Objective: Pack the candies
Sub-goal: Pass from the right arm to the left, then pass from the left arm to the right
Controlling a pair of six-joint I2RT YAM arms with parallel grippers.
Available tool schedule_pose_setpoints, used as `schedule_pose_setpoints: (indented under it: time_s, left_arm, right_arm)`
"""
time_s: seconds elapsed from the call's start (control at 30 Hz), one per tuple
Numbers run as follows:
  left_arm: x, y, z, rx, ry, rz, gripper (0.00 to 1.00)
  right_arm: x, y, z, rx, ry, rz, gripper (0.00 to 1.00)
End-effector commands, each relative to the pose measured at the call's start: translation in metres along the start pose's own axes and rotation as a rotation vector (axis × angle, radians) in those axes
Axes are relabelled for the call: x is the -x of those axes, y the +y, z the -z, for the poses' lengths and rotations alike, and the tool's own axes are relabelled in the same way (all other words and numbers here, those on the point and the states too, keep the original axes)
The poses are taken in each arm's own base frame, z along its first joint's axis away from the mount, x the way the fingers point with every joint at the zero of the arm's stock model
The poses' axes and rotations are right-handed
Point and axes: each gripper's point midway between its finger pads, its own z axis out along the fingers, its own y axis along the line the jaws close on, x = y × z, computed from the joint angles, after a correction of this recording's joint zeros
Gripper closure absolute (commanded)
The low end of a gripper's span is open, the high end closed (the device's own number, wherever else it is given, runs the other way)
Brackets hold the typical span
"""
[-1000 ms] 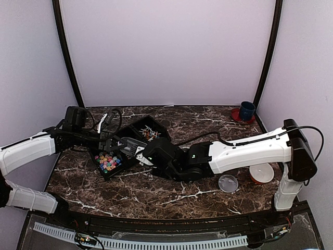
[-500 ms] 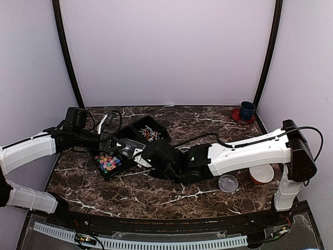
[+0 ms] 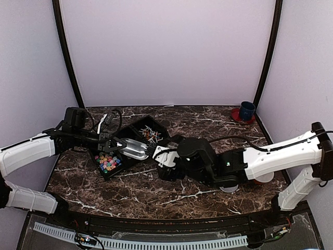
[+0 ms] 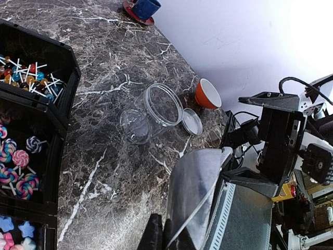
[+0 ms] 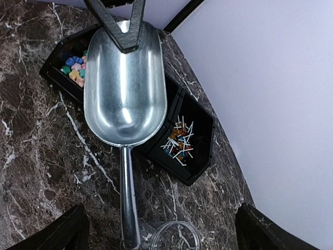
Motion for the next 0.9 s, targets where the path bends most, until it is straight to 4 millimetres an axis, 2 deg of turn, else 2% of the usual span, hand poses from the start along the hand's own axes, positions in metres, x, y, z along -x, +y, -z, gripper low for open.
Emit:
schedule_pose_setpoints:
  time_s: [0.0, 0.2, 0.33, 0.4, 0.43, 0.57, 0.87]
  left_arm:
    - [0.003, -0.017, 0.004, -0.072, -0.022, -0.037, 1.00]
    - [0.002, -0.025, 0.004, -0.123, -0.018, -0.037, 1.00]
    - [0.002, -0.027, 0.004, -0.136, -0.020, -0.034, 1.00]
    - [0.002, -0.027, 0.004, -0.141, -0.017, -0.030, 1.00]
    - [0.001, -0.029, 0.004, -0.151, -0.014, -0.029, 1.00]
    - [0.001, -0.029, 0.003, -0.157, -0.013, -0.023, 1.00]
    - [0.000, -0.030, 0.003, -0.168, -0.011, -0.022, 1.00]
  right_arm:
    - [0.029, -0.001, 0.014, 0.027, -0.183, -0.057, 0.02]
    - [0.041, 0.006, 0.025, 0.077, -0.308, -0.061, 0.00]
    - [0.041, 0.007, 0.022, 0.050, -0.326, -0.050, 0.09]
    - [0.044, 0.003, 0.021, 0.033, -0.335, -0.074, 0.25]
    - [0.046, 0.000, 0.022, 0.022, -0.346, -0.092, 0.27]
    - [0.051, -0.004, 0.025, -0.005, -0.390, -0.101, 0.31]
    - [0.042, 0.014, 0.010, 0.015, -0.346, -0.021, 0.46]
